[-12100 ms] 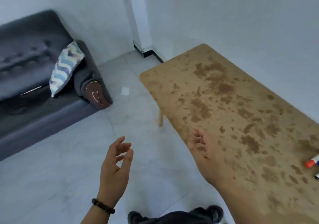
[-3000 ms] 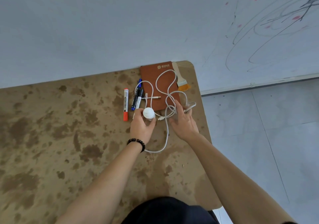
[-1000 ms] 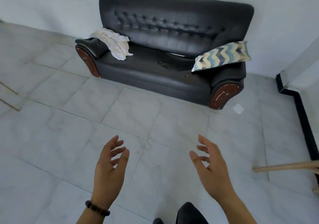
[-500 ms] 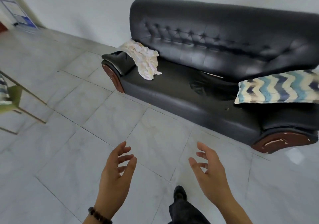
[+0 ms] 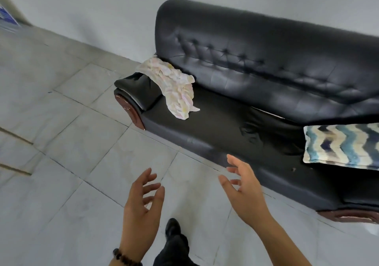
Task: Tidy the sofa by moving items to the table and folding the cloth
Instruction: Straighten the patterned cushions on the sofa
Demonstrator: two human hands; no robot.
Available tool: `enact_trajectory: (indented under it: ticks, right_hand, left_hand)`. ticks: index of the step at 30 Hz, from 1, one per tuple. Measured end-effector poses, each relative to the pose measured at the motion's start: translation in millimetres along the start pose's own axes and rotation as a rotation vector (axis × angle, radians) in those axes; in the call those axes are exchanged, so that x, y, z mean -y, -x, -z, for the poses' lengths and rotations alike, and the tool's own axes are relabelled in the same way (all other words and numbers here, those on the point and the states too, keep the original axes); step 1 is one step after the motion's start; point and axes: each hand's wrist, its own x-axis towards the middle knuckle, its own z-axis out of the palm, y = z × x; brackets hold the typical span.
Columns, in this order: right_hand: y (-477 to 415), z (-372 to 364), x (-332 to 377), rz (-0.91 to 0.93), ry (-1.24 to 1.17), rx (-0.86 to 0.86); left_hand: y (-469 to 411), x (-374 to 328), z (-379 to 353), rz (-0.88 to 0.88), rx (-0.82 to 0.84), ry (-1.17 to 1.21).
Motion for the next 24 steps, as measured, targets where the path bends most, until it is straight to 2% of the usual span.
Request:
enact_trajectory:
  ticks: [7, 13, 16, 19, 24]
  right_hand:
    - [-50.8, 60.4, -1.0, -0.149, -0.088, -0.409]
    - [-71.2, 143.3, -73.2, -0.31, -0.176, -0.721]
    - [-90.3, 186.4, -132.7, -0.393, -0.241, -0.762]
    - [-123.3, 246.5, -194.1, -0.453, -0.28, -0.73]
    - [-193.7, 375.6, -294.0, -0.522, -0.16, -0.696]
  left_hand:
    - [-129.0, -66.8, -87.8, -0.177, 0.402, -0.05]
    - [-163.9, -121.8, -238.9, -0.307, 0.688, -0.072]
    - [-161.9, -136.0, -333.1, -0.3, 0.758, -0.098]
    - [-153.5, -152.2, -430.9, -0.243, 0.776, -0.114]
    - [-145.3, -183.4, -609.8, -0.062, 0.88, -0.142]
